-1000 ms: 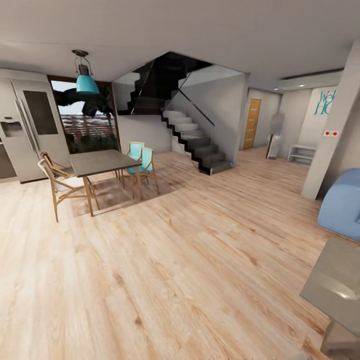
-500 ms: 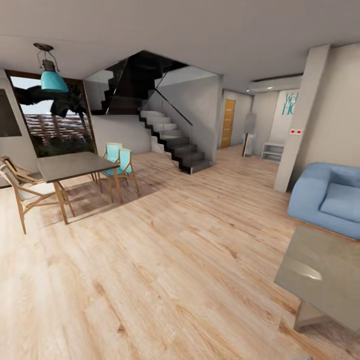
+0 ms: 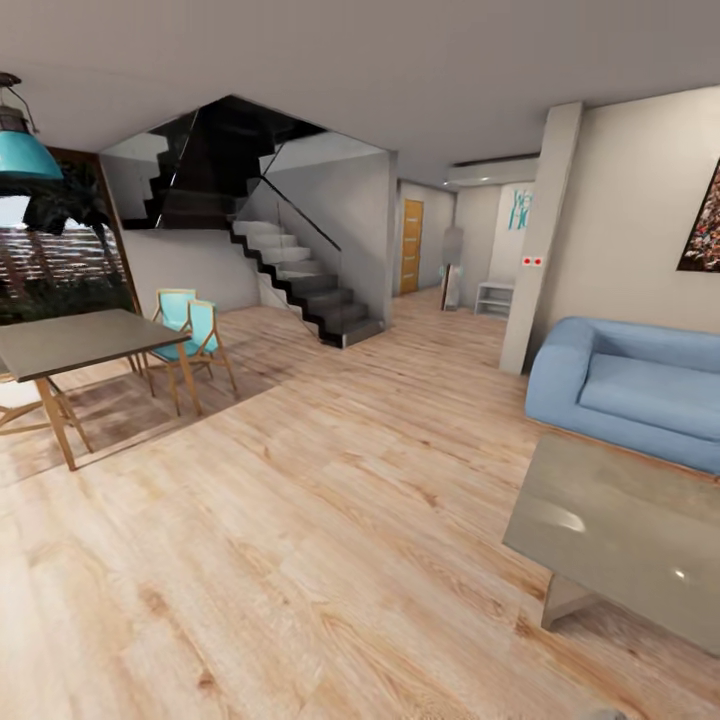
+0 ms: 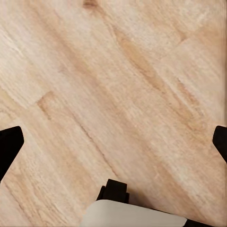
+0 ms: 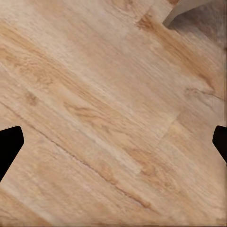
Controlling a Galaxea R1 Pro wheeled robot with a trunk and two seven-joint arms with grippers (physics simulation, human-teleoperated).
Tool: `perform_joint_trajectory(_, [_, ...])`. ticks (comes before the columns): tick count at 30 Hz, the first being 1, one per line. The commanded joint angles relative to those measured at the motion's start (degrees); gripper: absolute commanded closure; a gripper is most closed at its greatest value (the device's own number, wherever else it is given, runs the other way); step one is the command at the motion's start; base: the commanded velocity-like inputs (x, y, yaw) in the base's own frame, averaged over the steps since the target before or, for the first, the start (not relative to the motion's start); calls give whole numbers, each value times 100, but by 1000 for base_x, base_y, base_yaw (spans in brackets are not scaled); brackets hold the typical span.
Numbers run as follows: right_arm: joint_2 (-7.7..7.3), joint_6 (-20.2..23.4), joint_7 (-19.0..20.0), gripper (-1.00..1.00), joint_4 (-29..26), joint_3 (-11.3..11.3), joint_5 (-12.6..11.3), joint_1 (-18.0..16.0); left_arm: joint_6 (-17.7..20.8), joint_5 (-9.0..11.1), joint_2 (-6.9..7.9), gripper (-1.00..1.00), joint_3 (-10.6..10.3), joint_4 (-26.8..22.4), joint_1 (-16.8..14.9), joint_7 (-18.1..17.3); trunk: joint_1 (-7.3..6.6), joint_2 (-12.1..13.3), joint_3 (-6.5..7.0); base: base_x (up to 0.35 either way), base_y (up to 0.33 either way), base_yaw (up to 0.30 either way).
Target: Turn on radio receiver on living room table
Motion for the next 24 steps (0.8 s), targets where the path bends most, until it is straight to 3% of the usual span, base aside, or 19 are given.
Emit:
perform_joint_trajectory(1, [0, 1, 0, -100, 0, 0, 0, 0, 0, -1, 0, -100, 0, 0, 0, 3, 0, 0, 0, 0, 0, -279])
perform_joint_trajectory(24, [3, 2, 0, -100, 0, 0, 0, 0, 9, -6, 53, -100, 7, 0, -1, 32, 0, 0, 0, 0, 0, -279])
